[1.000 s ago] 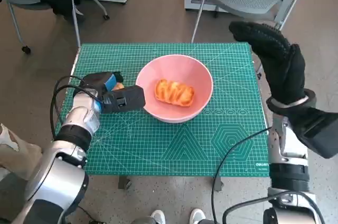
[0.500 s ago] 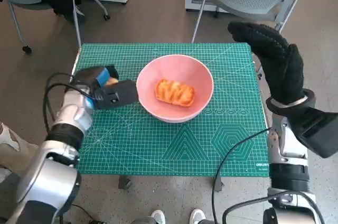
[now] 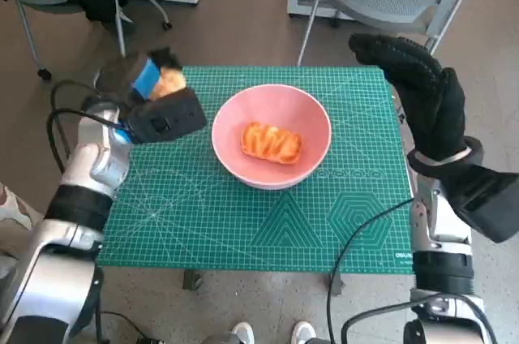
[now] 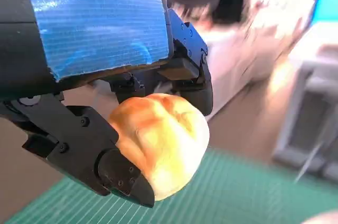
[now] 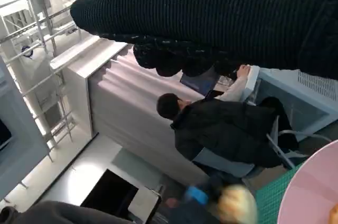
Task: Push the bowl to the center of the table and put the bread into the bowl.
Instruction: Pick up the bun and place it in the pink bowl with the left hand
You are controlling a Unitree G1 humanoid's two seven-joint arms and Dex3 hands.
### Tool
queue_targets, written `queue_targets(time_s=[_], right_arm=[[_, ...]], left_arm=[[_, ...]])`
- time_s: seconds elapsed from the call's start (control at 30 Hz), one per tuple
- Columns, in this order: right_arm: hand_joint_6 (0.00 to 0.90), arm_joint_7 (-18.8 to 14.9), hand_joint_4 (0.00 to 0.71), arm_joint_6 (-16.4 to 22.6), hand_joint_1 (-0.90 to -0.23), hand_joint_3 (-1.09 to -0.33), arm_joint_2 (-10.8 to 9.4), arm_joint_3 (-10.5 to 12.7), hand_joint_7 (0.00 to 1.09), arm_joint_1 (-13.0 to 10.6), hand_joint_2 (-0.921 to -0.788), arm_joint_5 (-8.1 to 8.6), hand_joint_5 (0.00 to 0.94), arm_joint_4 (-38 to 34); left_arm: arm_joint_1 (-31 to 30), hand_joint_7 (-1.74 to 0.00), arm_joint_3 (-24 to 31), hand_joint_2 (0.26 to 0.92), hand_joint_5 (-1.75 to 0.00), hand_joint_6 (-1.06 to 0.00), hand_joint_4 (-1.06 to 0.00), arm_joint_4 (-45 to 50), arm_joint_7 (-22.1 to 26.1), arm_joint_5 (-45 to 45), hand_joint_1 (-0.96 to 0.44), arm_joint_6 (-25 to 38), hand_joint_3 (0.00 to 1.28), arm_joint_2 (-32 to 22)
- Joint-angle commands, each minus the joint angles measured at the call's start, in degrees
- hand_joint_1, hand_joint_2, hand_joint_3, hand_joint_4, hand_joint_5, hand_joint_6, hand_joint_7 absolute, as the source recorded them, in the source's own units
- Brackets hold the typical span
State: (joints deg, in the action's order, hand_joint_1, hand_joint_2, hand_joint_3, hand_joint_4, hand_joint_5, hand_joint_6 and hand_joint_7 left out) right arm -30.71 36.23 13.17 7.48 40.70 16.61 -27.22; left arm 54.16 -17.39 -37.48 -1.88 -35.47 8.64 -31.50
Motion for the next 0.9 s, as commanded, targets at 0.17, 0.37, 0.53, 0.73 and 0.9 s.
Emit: queue_targets(time_s=[0.17,0.37,0.53,0.73,0.9], right_arm=[[-0.001,-0.71,0.147,-1.2,-0.707,-0.807,-0.79,-0.22,0.47,-0.06,-0.921,0.44,0.002,-2.05],[-0.001,-0.73,0.147,-1.29,-0.707,-0.808,-1.32,-0.47,0.47,0.34,-0.921,0.53,0.002,-2.48],[-0.001,-0.91,0.147,-1.23,-0.706,-0.81,-1.59,-0.59,0.47,0.41,-0.921,0.68,0.001,-2.55],[-0.001,-1.28,0.146,-1.26,-0.707,-0.81,-1.55,-0.38,0.47,0.38,-0.921,1.0,0.001,-2.46],[-0.001,-1.27,0.146,-0.9,-0.707,-0.811,-1.55,-0.23,0.47,0.45,-0.921,0.92,0.001,-2.89]], left_arm=[[-6.9,-1.12,3.16,0.888,-0.95,-0.72,-0.84,28.24,2.71,-1.57,0.0,3.92,0.02,0.56],[-7.43,-1.14,1.09,0.889,-0.92,-0.71,-0.85,31.27,5.57,-0.56,0.0,2.84,0.02,3.13],[-6.99,-1.17,-0.15,0.91,-0.98,-0.67,-0.81,29.75,8.03,-0.21,0.0,1.93,0.02,5.4],[-5.75,-1.15,-1.05,0.915,-1.03,-0.66,-0.8,25.25,8.64,-0.25,0.0,-0.16,0.01,7.87],[-4.08,-1.16,-0.98,0.919,-1.06,-0.65,-0.77,18.46,6.79,1.09,0.0,-5.16,0.02,9.76]])
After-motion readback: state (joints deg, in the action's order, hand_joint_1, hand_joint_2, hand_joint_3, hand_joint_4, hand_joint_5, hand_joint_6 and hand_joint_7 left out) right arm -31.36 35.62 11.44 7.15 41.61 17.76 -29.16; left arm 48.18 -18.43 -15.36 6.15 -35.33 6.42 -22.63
